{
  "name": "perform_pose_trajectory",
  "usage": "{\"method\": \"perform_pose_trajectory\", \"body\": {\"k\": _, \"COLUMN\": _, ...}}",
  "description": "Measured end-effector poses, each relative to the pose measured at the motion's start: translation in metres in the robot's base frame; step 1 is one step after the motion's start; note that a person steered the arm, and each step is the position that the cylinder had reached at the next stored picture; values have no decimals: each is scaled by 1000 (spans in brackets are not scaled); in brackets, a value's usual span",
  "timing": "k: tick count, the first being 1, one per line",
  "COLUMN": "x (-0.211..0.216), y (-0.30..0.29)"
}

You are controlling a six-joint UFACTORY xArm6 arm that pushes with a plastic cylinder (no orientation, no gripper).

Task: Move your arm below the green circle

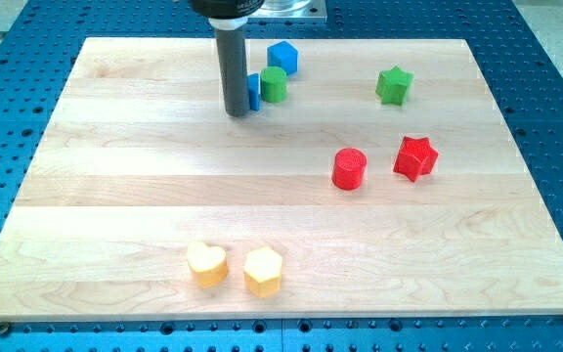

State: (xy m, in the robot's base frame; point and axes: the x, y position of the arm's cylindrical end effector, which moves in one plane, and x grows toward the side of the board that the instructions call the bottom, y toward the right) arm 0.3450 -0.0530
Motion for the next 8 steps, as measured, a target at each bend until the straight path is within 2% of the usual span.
{"method": "perform_pose_trajectory", "body": {"k": 2, "x": -46, "y": 19}}
{"method": "perform_pose_trajectory", "body": {"k": 3, "x": -48, "y": -12}}
{"method": "perform_pose_trajectory", "body": {"k": 4, "x": -43, "y": 11}}
{"method": "perform_pose_trajectory", "body": {"k": 5, "x": -25, "y": 17}}
{"method": "perform_pose_trajectory", "body": {"k": 7, "x": 44, "y": 54}}
{"method": "perform_pose_trajectory", "body": {"k": 8, "x": 55, "y": 69}}
